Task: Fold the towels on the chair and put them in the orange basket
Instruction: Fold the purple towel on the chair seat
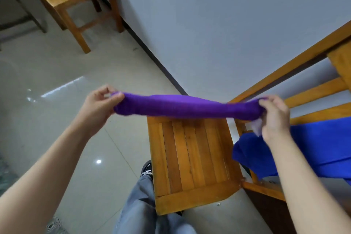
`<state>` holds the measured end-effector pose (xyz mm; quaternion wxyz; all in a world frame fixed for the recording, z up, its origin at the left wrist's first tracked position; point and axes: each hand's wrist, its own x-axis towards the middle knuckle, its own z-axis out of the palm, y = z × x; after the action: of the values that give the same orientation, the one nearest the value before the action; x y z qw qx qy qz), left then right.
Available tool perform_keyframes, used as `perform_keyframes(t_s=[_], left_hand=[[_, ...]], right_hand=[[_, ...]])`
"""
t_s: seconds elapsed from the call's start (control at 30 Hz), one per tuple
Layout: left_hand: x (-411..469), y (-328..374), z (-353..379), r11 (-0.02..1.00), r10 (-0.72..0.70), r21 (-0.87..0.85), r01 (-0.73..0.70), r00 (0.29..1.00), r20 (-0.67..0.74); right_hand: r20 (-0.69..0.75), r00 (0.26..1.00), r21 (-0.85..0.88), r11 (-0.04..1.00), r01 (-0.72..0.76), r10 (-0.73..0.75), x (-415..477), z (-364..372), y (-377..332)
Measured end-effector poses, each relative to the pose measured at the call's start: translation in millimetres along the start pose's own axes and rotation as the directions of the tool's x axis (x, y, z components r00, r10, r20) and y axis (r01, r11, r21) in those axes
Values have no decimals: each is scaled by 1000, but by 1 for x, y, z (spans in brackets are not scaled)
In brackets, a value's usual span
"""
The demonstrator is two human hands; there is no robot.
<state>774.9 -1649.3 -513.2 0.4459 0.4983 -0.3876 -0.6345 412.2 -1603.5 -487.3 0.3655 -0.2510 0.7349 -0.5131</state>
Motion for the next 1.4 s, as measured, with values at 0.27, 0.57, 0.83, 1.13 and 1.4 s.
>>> perform_keyframes(t_s=[0.27, 0.57, 0.83, 1.13, 1.4], left_hand=[[-76, -170, -14, 832, -467, 245, 497, 867, -175], [-90, -194, -8, 771, -530, 295, 564, 826, -193], [-36, -184, 10, 800, -438, 338, 496, 868, -235], [17, -202, 18, 761, -363, 427, 489, 866, -344], [55, -230, 22, 681, -327, 534, 501, 861, -390]], right_hand=[[-151, 921, -405, 828, -388, 358, -47, -41, 180], [-112, 902, -546, 733, -407, 417, -51, -57, 214], [-181, 934, -571, 740, -355, 308, -31, -35, 212], [-232, 950, -638, 705, -311, 209, 2, -6, 223], [-309, 911, -661, 627, -412, 272, 22, 16, 240]])
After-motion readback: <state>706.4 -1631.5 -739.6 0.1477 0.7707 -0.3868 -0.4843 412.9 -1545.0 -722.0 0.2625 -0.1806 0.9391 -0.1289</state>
